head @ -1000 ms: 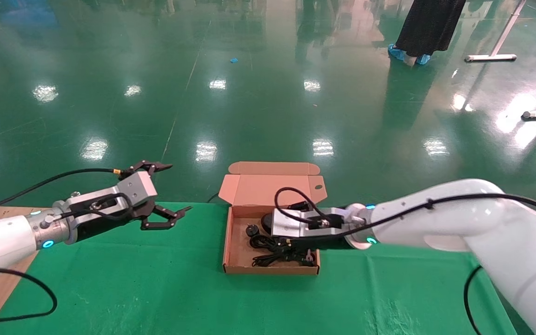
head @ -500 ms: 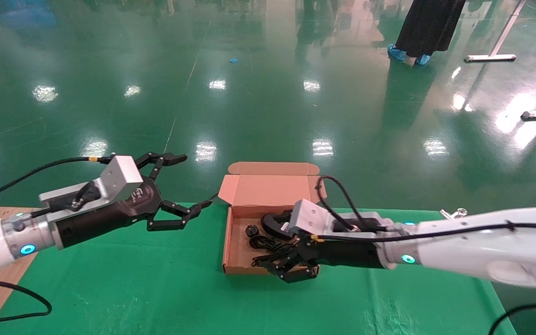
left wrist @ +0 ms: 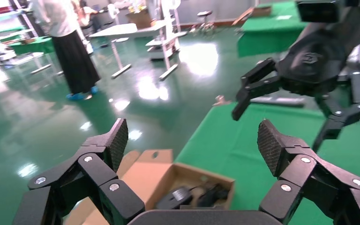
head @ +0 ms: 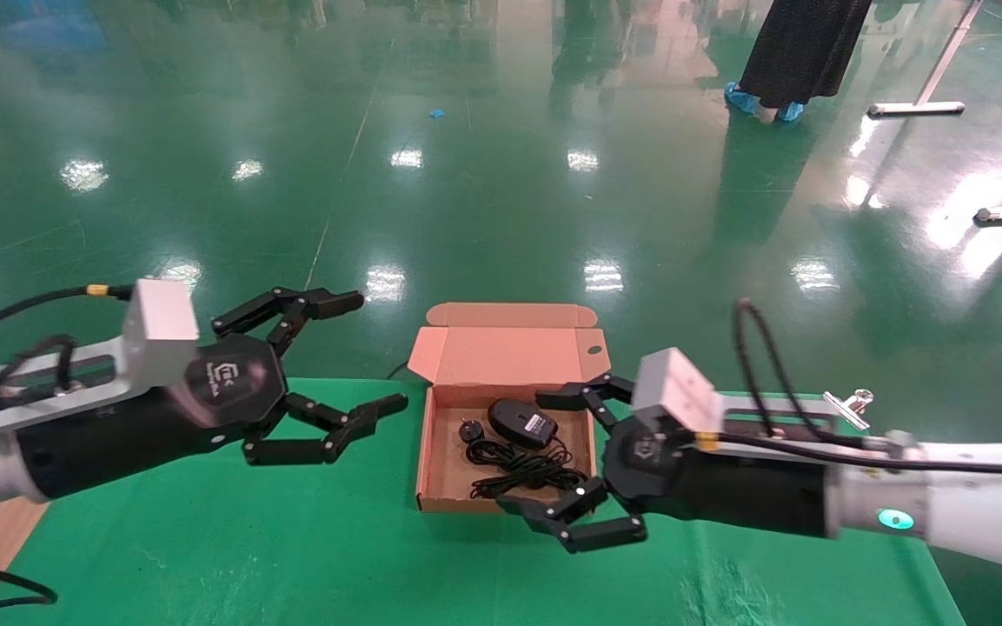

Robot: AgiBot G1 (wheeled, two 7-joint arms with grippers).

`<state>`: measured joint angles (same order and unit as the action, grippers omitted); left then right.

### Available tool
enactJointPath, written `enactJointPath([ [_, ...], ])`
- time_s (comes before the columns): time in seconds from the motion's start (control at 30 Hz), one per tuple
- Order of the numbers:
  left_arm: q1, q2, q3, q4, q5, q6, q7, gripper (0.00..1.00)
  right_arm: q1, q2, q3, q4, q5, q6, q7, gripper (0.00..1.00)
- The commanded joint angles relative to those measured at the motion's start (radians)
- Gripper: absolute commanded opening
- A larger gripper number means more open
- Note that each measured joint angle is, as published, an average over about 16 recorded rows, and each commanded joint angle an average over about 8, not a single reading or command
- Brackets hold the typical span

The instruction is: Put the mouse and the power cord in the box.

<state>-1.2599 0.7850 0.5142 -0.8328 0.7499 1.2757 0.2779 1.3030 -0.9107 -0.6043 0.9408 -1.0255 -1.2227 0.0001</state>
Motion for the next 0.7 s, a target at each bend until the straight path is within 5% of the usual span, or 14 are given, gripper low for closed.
enactJointPath([
  [0.03,0.016,-0.015,-0.020,-0.038,-0.002,0.018,-0.039,1.00,-0.019,0.025,0.027,0.029,0.025,-0.023,0.016,1.00],
  [0.7,0.168,-0.157,-0.212,-0.409,-0.018,0.199,-0.422,1.00,-0.209,0.274,0.297,0.314,0.269,-0.249,0.171,1.00],
])
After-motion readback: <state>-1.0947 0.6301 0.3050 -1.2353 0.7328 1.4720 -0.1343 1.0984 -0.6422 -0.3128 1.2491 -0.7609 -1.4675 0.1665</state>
